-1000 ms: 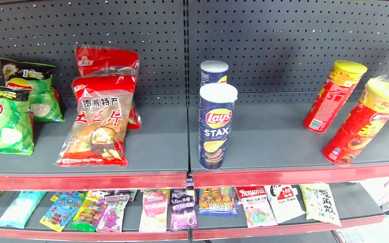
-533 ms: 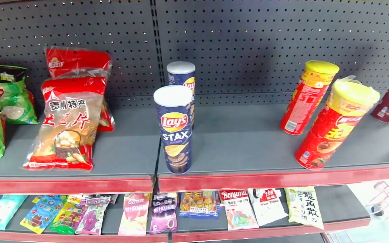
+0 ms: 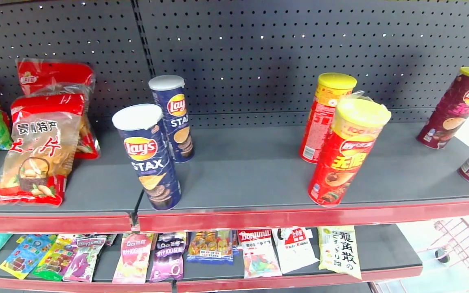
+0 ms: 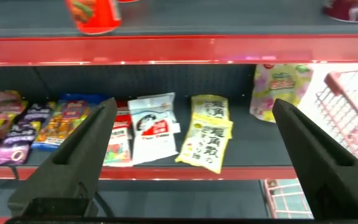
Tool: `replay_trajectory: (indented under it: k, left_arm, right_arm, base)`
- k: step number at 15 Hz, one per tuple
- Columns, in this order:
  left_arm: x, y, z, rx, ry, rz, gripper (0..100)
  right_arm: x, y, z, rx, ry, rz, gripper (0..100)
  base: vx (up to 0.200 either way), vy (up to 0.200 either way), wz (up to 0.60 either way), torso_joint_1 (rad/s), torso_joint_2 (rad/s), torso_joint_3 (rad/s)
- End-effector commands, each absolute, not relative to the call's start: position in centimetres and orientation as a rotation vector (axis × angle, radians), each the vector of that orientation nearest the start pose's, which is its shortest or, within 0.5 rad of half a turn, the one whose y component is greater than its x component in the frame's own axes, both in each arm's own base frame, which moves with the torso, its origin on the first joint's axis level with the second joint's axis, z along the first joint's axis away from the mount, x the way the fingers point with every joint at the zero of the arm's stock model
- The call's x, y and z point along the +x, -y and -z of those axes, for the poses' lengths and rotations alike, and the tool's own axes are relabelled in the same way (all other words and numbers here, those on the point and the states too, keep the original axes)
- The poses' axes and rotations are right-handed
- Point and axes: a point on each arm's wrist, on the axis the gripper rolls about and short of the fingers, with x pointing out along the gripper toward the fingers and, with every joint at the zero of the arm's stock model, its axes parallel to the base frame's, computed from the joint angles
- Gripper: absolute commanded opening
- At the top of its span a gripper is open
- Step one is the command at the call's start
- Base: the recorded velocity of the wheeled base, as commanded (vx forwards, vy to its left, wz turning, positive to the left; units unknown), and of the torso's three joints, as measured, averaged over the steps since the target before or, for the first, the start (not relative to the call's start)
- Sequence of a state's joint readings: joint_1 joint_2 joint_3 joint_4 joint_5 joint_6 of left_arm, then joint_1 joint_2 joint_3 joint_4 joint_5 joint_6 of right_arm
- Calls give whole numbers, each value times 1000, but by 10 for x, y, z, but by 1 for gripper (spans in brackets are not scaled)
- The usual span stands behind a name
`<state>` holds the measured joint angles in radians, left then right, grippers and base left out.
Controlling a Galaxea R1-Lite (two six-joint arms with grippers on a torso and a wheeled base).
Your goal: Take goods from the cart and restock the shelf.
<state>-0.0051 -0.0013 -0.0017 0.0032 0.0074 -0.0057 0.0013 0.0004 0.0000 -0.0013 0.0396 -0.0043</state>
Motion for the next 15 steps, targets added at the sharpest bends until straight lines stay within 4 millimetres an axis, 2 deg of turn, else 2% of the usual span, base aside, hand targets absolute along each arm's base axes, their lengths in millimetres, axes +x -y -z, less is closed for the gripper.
replay_trajectory:
  k: [1,9,15]
  left_arm:
    - [-23,0,-76,-6,-2,-3,100]
    - [-23,0,-76,-6,-2,-3,100]
    - [-23,0,-76,-6,-2,-2,100]
  right_arm:
    - [-23,-1,-76,-3,2,-41,100]
    - [-23,-1,-76,-5,2,-41,100]
    - [-23,-1,-76,-5,2,-41,100]
  base:
    - [0,-200,0,2,12,-2]
    - [0,-200,0,2,1,2]
    - [0,0,0,0,0,0]
